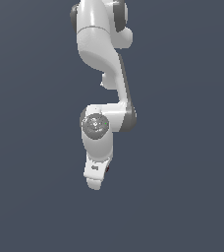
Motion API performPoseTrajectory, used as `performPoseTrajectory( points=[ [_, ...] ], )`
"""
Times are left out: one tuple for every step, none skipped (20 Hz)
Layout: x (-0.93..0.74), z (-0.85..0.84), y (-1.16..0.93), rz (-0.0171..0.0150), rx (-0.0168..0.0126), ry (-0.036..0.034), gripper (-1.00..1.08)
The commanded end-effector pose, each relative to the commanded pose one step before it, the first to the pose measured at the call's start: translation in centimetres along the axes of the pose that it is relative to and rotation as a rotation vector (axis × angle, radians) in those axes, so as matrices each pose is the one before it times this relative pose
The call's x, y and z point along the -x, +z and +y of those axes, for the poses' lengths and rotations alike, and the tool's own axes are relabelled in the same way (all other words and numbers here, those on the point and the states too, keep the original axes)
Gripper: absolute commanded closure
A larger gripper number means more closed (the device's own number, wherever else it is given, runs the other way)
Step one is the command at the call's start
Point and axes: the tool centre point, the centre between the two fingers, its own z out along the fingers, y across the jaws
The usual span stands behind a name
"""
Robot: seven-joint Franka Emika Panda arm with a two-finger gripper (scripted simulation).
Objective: Pick up the object and move it to a goal position.
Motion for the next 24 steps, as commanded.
performPoseTrajectory(
  points=[
    [2.803, 0.736, -1.054, 0.00085, 0.00113, -0.00069, 1.08],
    [1.090, 0.298, -0.378, 0.00000, 0.00000, 0.00000, 1.08],
    [1.078, 0.299, -0.374, 0.00000, 0.00000, 0.00000, 1.08],
    [1.064, 0.299, -0.370, 0.00000, 0.00000, 0.00000, 1.08],
    [1.051, 0.300, -0.365, 0.00000, 0.00000, 0.00000, 1.08],
    [1.036, 0.300, -0.361, 0.00000, 0.00000, 0.00000, 1.08],
    [1.020, 0.300, -0.355, 0.00000, 0.00000, 0.00000, 1.08],
    [0.997, 0.299, -0.347, 0.00000, 0.00000, 0.00000, 1.08],
    [0.928, 0.285, -0.323, 0.00000, 0.00000, 0.00000, 1.08],
    [0.845, 0.266, -0.295, 0.00000, 0.00000, 0.00000, 1.08],
    [0.761, 0.245, -0.265, 0.00000, 0.00000, 0.00000, 1.08],
    [0.676, 0.222, -0.235, 0.00000, 0.00000, 0.00000, 1.08],
    [0.590, 0.198, -0.206, 0.00000, 0.00000, 0.00000, 1.08],
    [0.508, 0.175, -0.177, 0.00000, 0.00000, 0.00000, 1.08],
    [0.433, 0.153, -0.151, 0.00000, 0.00000, 0.00000, 1.08],
    [0.366, 0.134, -0.127, 0.00000, 0.00000, 0.00000, 1.08],
    [0.305, 0.116, -0.106, 0.00000, 0.00000, 0.00000, 1.08],
    [0.250, 0.099, -0.087, 0.00000, 0.00000, 0.00000, 1.08],
    [0.200, 0.082, -0.069, 0.00000, 0.00000, 0.00000, 1.08],
    [0.155, 0.067, -0.054, 0.00000, 0.00000, 0.00000, 1.08],
    [0.115, 0.052, -0.040, 0.00000, 0.00000, 0.00000, 1.08],
    [0.079, 0.037, -0.027, 0.00000, 0.00000, 0.00000, 1.08],
    [0.046, 0.022, -0.016, 0.00000, 0.00000, 0.00000, 1.08],
    [0.015, 0.007, -0.005, 0.00000, 0.00000, 0.00000, 1.08]
  ],
)
